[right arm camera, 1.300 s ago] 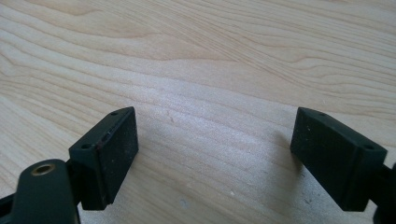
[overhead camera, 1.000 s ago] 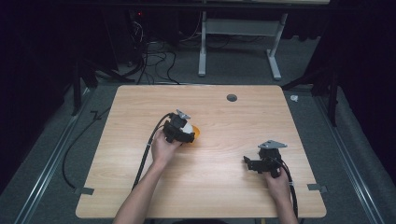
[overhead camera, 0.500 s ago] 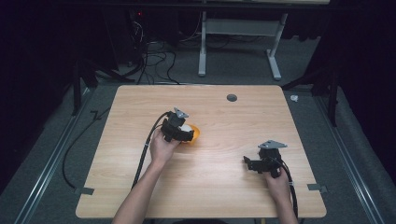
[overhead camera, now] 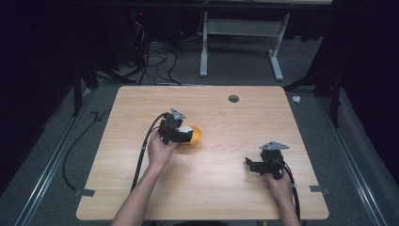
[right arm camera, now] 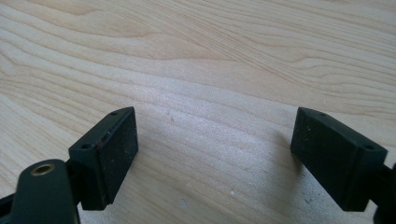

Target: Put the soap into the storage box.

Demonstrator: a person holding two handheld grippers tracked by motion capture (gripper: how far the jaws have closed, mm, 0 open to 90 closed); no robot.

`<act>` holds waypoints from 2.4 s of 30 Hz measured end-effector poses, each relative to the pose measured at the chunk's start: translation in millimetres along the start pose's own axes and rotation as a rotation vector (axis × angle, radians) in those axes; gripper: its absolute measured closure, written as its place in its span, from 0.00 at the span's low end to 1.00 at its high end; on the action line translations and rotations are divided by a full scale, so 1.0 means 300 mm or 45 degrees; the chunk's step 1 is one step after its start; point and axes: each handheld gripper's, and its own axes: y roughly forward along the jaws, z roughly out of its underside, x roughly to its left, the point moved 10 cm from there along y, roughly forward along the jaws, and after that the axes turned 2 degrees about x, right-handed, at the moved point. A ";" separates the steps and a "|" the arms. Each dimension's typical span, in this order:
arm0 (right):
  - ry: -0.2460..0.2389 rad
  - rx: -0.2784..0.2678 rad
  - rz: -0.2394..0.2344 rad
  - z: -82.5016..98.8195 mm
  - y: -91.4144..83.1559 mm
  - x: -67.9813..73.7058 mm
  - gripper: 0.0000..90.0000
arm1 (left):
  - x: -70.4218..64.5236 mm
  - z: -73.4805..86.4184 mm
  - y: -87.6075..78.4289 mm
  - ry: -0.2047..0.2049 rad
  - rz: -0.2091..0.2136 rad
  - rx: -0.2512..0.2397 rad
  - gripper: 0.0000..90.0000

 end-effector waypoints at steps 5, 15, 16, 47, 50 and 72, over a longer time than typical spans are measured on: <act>0.000 0.000 0.000 0.000 0.000 0.000 0.17 | 0.008 0.010 -0.023 -0.015 0.007 -0.016 0.27; -0.002 0.000 0.000 0.000 0.000 0.000 0.17 | 0.012 0.014 -0.054 -0.027 0.017 -0.045 0.27; 0.000 0.000 0.000 0.000 0.000 0.000 0.17 | 0.012 0.015 -0.057 -0.029 0.018 -0.047 0.27; 0.000 0.000 0.000 0.000 0.000 0.000 0.17 | 0.041 0.082 -0.144 -0.073 -0.001 -0.080 0.27; 0.000 0.000 0.000 0.000 0.000 0.000 0.17 | 0.044 0.085 -0.151 -0.074 0.001 -0.082 0.27; -0.003 0.000 -0.001 0.000 0.000 0.000 0.17 | 0.068 0.151 -0.195 -0.128 -0.016 -0.110 0.27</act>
